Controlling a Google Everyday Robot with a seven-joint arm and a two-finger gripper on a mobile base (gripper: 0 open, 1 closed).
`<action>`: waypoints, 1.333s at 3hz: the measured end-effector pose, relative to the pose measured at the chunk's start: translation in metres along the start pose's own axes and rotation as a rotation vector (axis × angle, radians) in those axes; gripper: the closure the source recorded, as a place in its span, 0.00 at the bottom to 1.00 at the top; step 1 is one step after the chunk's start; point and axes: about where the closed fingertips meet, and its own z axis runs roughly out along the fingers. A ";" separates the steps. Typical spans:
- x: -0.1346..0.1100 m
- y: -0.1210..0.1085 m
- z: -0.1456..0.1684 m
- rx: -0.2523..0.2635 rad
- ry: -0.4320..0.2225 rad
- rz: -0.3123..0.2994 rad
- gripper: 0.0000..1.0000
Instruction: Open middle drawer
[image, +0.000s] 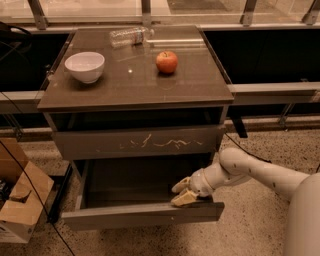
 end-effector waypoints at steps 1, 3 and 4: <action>-0.009 0.006 -0.003 0.010 0.008 -0.021 0.00; -0.002 0.026 0.004 -0.023 0.104 0.005 0.00; 0.022 0.042 0.012 -0.059 0.206 0.070 0.18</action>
Offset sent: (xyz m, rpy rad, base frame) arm -0.0204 0.0107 0.0261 -0.0855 -0.0290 0.0557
